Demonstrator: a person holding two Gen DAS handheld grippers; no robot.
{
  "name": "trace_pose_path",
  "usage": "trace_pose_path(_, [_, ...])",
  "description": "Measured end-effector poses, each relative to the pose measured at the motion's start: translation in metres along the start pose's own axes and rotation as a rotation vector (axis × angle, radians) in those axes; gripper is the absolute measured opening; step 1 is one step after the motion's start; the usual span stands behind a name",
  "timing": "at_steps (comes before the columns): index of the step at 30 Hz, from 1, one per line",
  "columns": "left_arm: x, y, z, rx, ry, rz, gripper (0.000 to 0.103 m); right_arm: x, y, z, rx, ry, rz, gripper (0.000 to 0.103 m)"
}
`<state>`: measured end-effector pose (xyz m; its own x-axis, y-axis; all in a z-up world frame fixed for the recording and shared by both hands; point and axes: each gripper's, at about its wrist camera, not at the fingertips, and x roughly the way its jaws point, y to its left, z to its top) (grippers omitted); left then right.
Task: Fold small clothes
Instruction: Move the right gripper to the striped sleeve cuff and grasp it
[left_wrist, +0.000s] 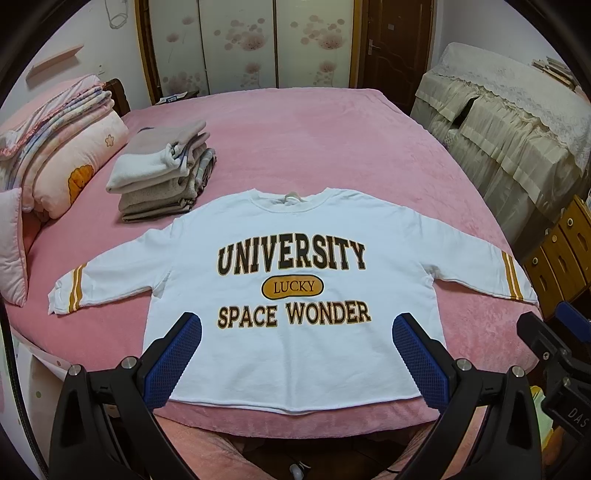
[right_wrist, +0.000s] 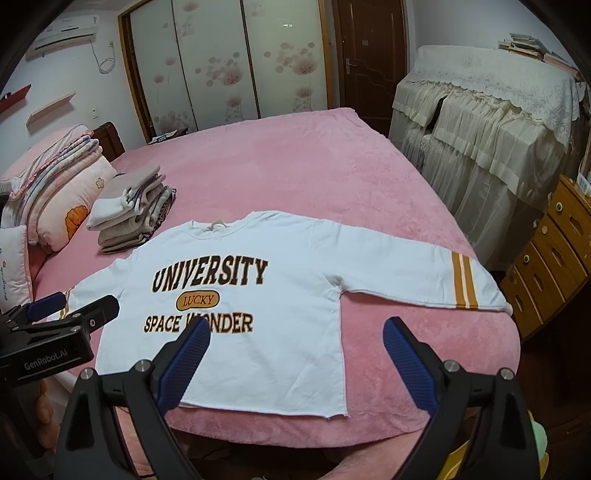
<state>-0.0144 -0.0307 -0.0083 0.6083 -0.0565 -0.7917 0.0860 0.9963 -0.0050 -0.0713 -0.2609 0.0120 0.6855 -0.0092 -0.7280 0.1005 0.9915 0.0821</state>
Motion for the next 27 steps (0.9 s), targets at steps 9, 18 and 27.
trace_pose_path(9, [-0.015, -0.025, 0.031, 0.039, -0.081, 0.025, 0.103, -0.019, -0.031, 0.021, 0.005, -0.098, -0.030, 0.096])
trace_pose_path(18, [-0.037, -0.057, 0.064, 0.074, -0.204, -0.010, 0.103, -0.047, -0.066, 0.049, 0.024, -0.213, -0.062, 0.096])
trace_pose_path(27, [-0.070, -0.097, 0.090, 0.150, -0.361, -0.050, 0.103, -0.079, -0.086, 0.073, 0.025, -0.360, -0.090, 0.096])
